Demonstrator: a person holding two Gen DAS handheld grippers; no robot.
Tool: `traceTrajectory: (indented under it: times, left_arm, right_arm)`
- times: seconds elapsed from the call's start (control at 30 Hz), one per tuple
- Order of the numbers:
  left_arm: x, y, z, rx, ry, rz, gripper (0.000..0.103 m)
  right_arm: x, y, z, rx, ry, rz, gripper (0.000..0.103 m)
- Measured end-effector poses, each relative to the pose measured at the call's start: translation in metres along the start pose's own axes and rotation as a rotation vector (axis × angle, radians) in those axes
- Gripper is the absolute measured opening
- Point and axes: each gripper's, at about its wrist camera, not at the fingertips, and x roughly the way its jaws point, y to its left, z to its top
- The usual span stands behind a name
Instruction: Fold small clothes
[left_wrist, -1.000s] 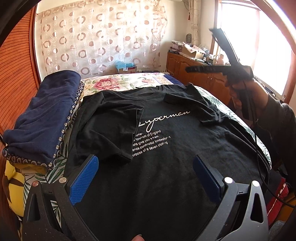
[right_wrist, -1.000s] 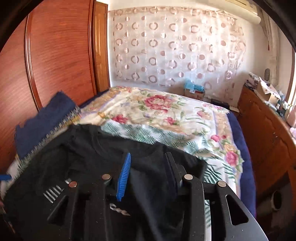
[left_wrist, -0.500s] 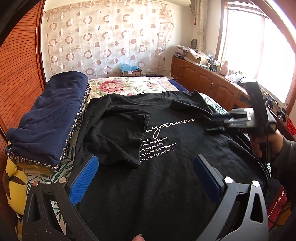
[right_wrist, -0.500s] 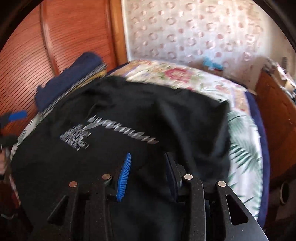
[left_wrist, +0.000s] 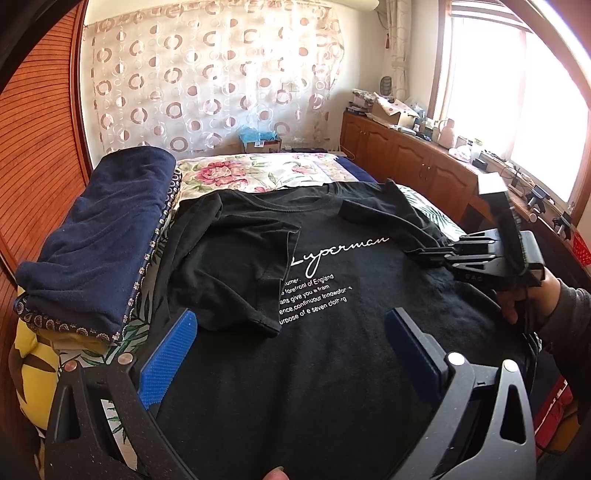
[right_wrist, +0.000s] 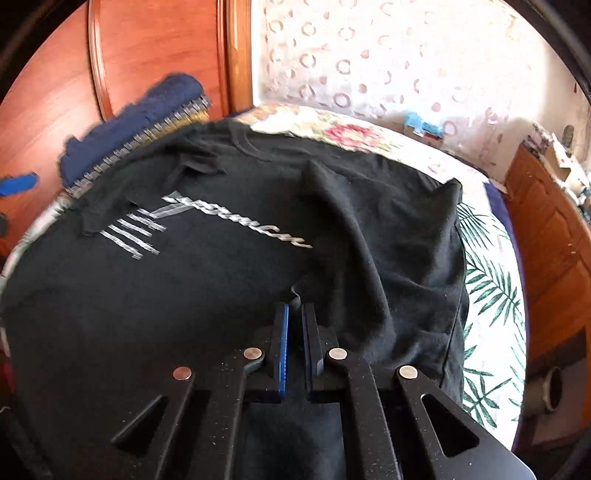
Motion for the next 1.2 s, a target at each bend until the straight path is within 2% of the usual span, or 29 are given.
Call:
traceTrajectory:
  times: [0.07, 0.13, 0.23, 0.33, 0.4, 0.43, 0.47, 0.53, 0.63, 0.77, 0.83, 0.9, 0.93, 1.0, 1.13, 1.2]
  left_arm:
    - [-0.001, -0.001, 0.0, 0.003, -0.001, 0.0, 0.102]
    - [0.0, 0.0, 0.001, 0.002, 0.0, 0.001, 0.102]
    - [0.0, 0.001, 0.003, -0.003, -0.006, 0.004, 0.102]
    - [0.001, 0.005, 0.005, -0.01, -0.011, 0.009, 0.102]
    - [0.002, 0.009, 0.007, -0.012, -0.017, 0.018, 0.102]
    - [0.002, 0.011, 0.008, -0.011, -0.019, 0.02, 0.102]
    - [0.003, 0.013, 0.01, -0.01, -0.021, 0.024, 0.102]
    - [0.007, 0.02, 0.017, 0.002, -0.029, 0.038, 0.102]
    - [0.014, 0.031, 0.029, 0.014, -0.032, 0.054, 0.102]
    - [0.029, 0.048, 0.047, 0.038, -0.021, 0.07, 0.102]
    - [0.039, 0.057, 0.054, 0.045, -0.009, 0.066, 0.096]
    - [0.053, 0.066, 0.062, 0.043, 0.023, 0.054, 0.082]
    - [0.058, 0.069, 0.065, 0.038, 0.037, 0.046, 0.078]
    - [0.071, 0.077, 0.072, 0.034, 0.072, 0.037, 0.062]
    - [0.092, 0.08, 0.084, 0.063, 0.107, 0.073, 0.061]
    - [0.107, 0.083, 0.092, 0.06, 0.137, 0.072, 0.055]
  right_arm:
    - [-0.015, 0.003, -0.001, -0.01, -0.047, 0.062, 0.006]
    - [-0.029, 0.007, -0.006, -0.018, -0.063, 0.088, 0.006]
    - [-0.036, 0.004, -0.016, -0.003, -0.024, 0.129, 0.006]
    - [-0.04, -0.003, -0.021, -0.004, 0.0, 0.106, 0.006]
    - [-0.038, -0.007, -0.019, 0.006, -0.003, 0.088, 0.018]
    - [-0.04, -0.007, -0.017, 0.013, -0.012, 0.084, 0.029]
    - [-0.042, -0.009, -0.014, 0.022, -0.022, 0.091, 0.032]
    - [-0.043, -0.011, -0.011, 0.033, -0.044, 0.1, 0.036]
    - [-0.042, -0.019, -0.001, 0.033, -0.058, 0.055, 0.047]
    - [-0.03, -0.039, 0.015, 0.082, -0.052, -0.022, 0.047]
    - [-0.022, -0.054, 0.023, 0.121, -0.053, -0.072, 0.047]
    - [-0.014, -0.064, 0.029, 0.144, -0.046, -0.121, 0.047]
    - [-0.009, -0.07, 0.033, 0.158, -0.04, -0.139, 0.047]
    - [-0.001, -0.077, 0.037, 0.18, -0.025, -0.15, 0.047]
    - [0.011, -0.086, 0.044, 0.2, -0.007, -0.162, 0.047]
    - [0.015, -0.085, 0.047, 0.182, -0.008, -0.131, 0.047]
